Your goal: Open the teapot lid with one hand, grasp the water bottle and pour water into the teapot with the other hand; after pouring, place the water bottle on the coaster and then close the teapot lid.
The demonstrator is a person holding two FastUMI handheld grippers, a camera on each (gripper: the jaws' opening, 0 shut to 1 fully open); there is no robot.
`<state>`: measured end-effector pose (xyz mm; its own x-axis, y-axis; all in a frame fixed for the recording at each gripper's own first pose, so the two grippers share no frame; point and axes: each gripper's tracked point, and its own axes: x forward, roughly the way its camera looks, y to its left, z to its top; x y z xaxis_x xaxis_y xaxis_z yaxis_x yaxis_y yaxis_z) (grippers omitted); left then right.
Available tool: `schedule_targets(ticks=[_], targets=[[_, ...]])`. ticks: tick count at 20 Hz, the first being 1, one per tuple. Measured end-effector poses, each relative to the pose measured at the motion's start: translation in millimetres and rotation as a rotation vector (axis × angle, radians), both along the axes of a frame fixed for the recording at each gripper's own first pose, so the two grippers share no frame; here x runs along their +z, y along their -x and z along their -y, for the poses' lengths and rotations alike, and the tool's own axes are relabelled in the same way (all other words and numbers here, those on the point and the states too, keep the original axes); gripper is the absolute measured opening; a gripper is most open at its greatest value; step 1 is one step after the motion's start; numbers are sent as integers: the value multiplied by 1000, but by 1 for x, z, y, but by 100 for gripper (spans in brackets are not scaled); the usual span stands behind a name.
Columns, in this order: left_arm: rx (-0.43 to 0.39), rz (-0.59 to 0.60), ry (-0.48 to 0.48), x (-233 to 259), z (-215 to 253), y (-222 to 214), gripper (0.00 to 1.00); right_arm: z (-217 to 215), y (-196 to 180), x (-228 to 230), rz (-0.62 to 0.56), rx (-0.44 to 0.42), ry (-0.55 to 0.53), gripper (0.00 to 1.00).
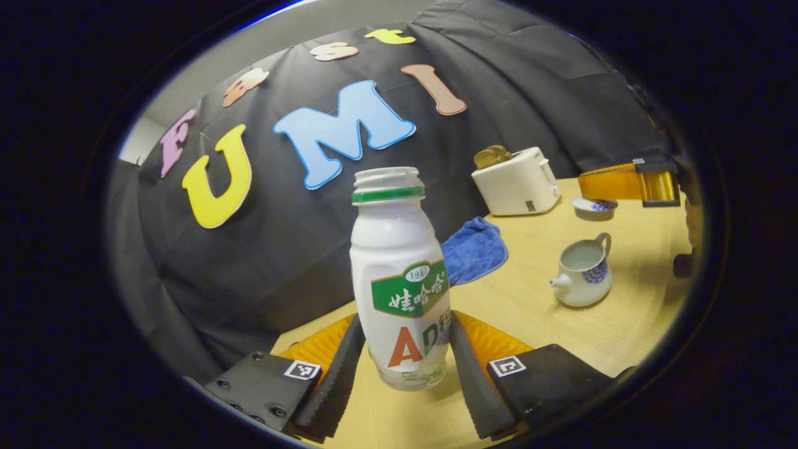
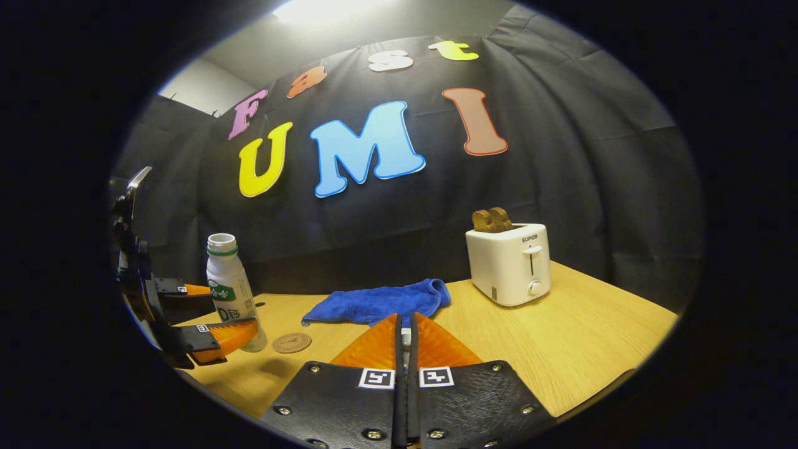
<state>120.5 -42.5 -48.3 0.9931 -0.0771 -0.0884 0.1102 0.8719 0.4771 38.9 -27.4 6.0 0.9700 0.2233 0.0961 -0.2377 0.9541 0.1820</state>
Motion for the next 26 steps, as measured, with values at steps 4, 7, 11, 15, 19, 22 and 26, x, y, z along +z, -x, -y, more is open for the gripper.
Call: schedule_targets(ticks=[4,7,11,15,19,22,26], targets=[[7,7,102,11,-3,2,86,-17,1,-5,-15,53,22,0],[6,5,155,20,-9,6,87,-26,0,-11,-34,80,33,0],[1,3,225,30,-15,15,89,-29,-3,-17,-51,82,47,0],[2,2,259,37,-23,21,83,-32,-7,-24,-73,83,51,0],[-1,-11,293,35,-26,21,89,-35,-8,-27,-78,88,65,0],[3,-14,300,37,-31,23,86,-35,-9,-27,-76,82,76,0],[12,-13,302,39,-38,27,79,-34,-12,-29,-77,74,84,0]])
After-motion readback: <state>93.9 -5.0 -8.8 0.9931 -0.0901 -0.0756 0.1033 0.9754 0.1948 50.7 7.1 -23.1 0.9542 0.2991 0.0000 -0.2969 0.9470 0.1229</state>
